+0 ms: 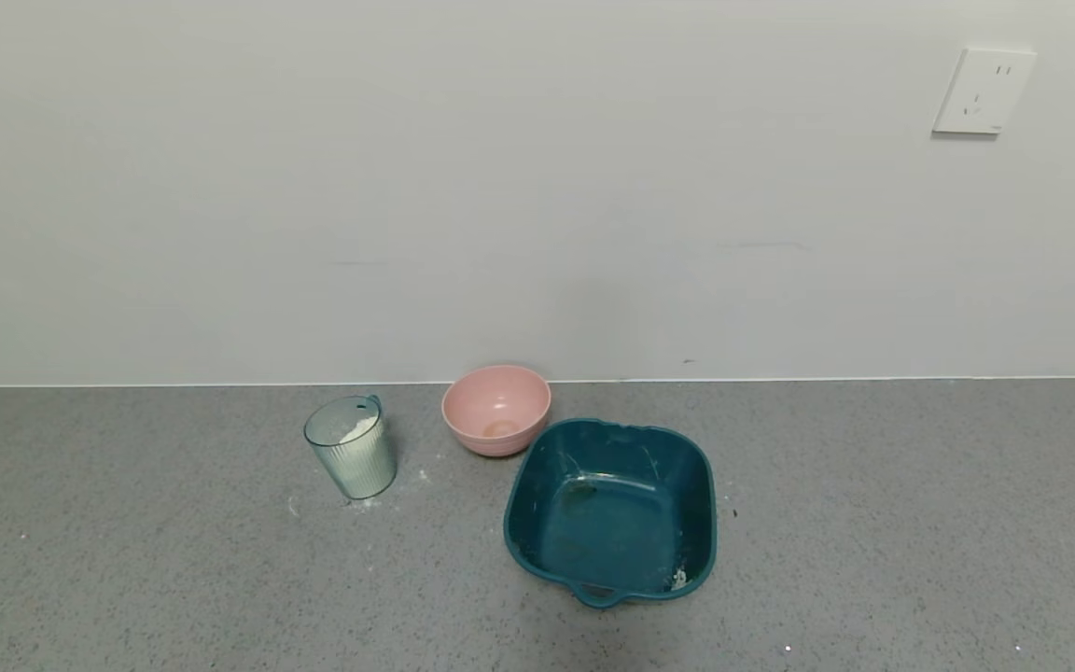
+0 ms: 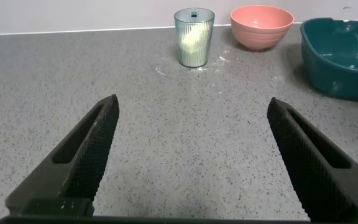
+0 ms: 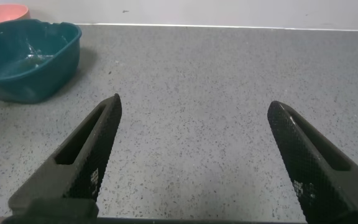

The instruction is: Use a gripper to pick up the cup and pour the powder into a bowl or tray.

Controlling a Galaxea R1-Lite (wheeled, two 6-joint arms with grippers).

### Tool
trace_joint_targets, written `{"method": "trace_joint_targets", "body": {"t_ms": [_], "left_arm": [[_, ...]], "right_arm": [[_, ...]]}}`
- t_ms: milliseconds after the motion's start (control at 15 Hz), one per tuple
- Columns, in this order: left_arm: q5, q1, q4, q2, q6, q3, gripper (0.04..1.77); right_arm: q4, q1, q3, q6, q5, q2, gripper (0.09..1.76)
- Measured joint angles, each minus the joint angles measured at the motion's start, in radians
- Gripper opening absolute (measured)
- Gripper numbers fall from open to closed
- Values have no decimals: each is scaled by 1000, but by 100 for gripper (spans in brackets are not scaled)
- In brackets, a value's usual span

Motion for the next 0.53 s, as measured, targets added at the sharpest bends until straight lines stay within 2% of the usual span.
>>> {"method": "trace_joint_targets", "body": {"t_ms": [267,533], "left_arm": [[-23,0,25,10,11,-23,172],[-41,-1,109,92,-4,-200,172]], "right_arm": [[0,0,0,0,0,0,171],[0,0,0,0,0,0,171]]}}
